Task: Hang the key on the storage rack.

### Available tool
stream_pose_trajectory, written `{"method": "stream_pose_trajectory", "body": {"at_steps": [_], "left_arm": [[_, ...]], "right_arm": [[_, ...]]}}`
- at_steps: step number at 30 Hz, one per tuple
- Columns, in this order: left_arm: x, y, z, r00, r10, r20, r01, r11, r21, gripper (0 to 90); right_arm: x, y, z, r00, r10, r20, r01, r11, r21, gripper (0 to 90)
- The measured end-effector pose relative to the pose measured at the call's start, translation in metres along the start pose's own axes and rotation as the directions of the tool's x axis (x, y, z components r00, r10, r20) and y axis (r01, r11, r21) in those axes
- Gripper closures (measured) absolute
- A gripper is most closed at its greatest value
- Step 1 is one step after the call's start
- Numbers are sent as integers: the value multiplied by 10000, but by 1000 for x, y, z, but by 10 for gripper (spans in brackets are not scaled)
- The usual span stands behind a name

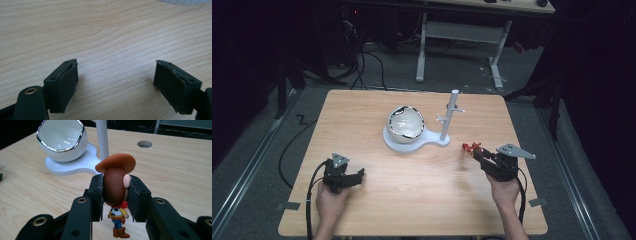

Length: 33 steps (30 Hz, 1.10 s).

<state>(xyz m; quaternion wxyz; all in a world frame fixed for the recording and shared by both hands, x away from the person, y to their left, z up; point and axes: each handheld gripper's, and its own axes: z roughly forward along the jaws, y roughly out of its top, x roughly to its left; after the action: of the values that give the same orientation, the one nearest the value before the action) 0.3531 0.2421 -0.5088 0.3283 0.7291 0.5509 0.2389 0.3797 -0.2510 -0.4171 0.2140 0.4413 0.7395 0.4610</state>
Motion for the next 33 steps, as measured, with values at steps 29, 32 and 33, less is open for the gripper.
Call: {"method": "stream_pose_trajectory", "body": {"at_steps": [29,32,33], "left_arm": [[0,0,0,10000,-12,-1,12,10000,-6,201],[0,0,0,10000,-12,-2,12,10000,-6,200],[0,0,0,10000,-9,-1,9,10000,-3,200]], "right_arm": [[3,42,-19,9972,-583,-478,532,9933,-1023,675],[3,48,-21,9971,-616,-458,562,9923,-1105,675],[3,48,-21,9971,-616,-458,562,9923,-1105,675]]}}
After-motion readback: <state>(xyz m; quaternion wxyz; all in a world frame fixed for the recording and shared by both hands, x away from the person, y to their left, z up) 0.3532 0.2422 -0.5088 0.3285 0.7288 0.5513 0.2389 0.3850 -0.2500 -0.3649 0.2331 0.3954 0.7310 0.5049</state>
